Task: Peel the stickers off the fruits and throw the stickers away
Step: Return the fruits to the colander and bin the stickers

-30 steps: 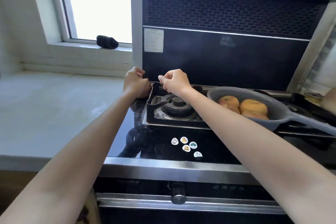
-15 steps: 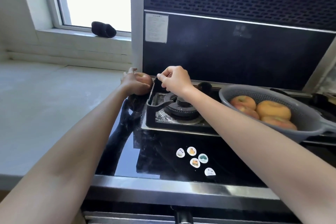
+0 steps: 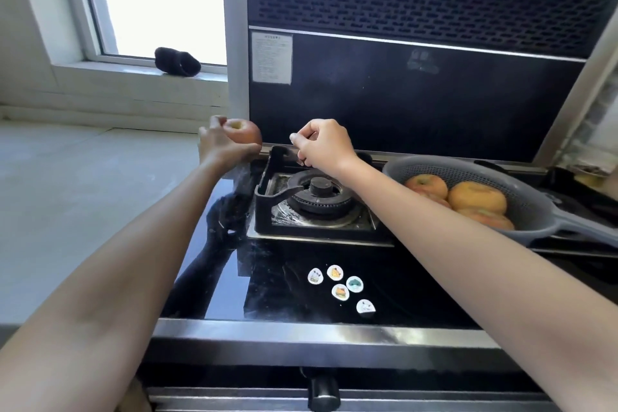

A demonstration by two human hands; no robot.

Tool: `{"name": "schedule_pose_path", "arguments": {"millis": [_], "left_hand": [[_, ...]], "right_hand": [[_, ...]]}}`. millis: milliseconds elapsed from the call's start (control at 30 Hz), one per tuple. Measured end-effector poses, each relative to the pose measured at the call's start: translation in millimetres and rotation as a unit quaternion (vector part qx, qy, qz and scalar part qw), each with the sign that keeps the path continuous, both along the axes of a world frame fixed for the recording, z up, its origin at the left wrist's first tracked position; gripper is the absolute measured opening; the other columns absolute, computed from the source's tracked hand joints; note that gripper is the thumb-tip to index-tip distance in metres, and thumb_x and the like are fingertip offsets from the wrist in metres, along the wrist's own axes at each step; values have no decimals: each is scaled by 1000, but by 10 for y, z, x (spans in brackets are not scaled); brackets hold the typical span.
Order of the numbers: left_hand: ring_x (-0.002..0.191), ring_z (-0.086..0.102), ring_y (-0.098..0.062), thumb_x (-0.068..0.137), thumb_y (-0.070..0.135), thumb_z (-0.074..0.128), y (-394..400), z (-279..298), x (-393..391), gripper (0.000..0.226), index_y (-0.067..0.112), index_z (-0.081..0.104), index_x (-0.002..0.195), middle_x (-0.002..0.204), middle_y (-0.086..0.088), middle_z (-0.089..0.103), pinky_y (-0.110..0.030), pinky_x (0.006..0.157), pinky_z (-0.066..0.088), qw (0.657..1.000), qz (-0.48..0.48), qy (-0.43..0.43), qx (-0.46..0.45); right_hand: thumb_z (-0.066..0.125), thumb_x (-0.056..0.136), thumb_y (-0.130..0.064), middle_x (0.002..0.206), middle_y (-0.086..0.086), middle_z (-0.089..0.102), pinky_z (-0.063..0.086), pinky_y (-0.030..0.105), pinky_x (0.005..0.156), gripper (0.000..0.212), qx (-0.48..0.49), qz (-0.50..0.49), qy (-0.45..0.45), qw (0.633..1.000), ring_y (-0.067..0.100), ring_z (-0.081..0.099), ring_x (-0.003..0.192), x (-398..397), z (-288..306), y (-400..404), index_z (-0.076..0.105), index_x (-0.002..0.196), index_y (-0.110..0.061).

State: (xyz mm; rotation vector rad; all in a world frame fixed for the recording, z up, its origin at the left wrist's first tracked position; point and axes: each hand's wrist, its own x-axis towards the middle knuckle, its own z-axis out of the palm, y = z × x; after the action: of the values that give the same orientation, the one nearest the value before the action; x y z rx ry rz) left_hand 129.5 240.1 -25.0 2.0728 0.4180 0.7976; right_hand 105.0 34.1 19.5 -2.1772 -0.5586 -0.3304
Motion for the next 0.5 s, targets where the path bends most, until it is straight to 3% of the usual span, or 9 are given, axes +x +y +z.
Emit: {"name": "schedule_pose_path", "arguments": {"millis": [133, 233, 500], "left_hand": [[105, 49, -21, 57, 36, 87, -193, 281, -173, 88, 22, 45, 133, 124, -8, 44, -27, 86, 43, 998, -34, -50, 24], [100, 44, -14, 56, 39, 88, -479, 474, -324, 88, 24, 46, 132, 119, -3, 44, -25, 84, 40, 994, -67, -77, 34], [107, 47, -15, 52, 50, 84, -1334, 718, -657, 92, 26, 45, 133, 125, -3, 47, -25, 85, 41, 980, -161, -107, 42]], "right_hand": [[61, 92, -32, 80, 3, 72, 58, 45, 79, 14, 21, -10, -9, 1000, 23, 70, 77, -100, 127, -121, 62, 86, -19], [61, 91, -33, 88, 5, 71, 57, 45, 81, 18, 50, -23, -6, 998, 25, 69, 83, -188, 218, -261, 61, 97, -17], [57, 90, -50, 124, 9, 58, 53, 43, 92, 55, 86, -50, 37, 994, 26, 64, 104, -428, 404, -831, 44, 131, -16]]}}
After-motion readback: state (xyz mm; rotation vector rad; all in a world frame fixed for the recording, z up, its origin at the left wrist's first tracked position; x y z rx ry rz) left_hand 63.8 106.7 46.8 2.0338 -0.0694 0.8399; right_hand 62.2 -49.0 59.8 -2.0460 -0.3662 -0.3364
